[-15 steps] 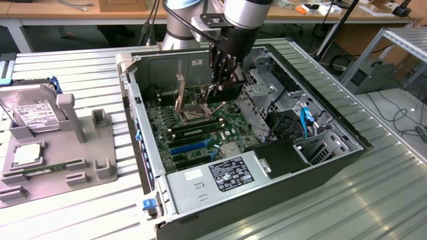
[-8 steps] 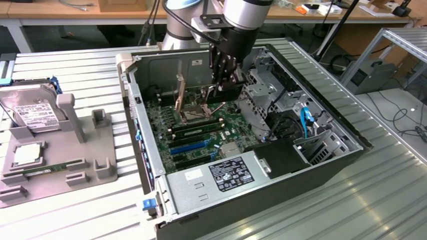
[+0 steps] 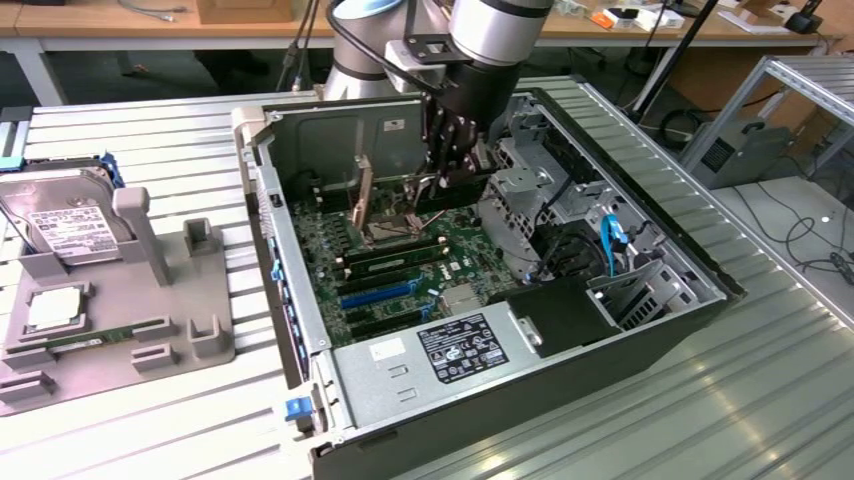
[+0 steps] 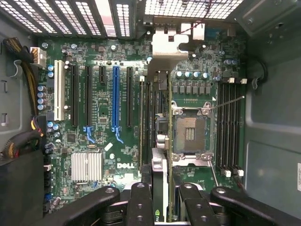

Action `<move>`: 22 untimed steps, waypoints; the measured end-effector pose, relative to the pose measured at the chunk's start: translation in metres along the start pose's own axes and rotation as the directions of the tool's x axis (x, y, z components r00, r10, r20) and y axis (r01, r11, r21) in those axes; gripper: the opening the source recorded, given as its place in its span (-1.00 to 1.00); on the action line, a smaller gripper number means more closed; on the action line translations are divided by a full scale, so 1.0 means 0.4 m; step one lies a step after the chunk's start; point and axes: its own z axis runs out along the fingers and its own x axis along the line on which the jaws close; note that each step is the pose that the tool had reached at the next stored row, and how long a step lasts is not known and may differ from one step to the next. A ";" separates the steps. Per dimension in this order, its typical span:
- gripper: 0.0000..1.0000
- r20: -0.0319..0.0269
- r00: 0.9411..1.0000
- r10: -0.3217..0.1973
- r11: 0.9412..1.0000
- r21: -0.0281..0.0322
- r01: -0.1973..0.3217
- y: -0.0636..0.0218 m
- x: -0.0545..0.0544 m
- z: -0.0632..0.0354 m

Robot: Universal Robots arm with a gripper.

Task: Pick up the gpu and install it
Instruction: 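Insert the gpu into the slot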

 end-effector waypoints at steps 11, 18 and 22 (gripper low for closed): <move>-0.47 0.000 1.000 0.000 1.000 0.000 0.000 0.000 0.027 0.001; -0.47 0.000 1.000 0.000 1.000 0.000 0.000 0.001 0.041 0.002; -0.47 0.000 1.000 0.000 1.000 0.000 0.000 0.004 0.051 0.003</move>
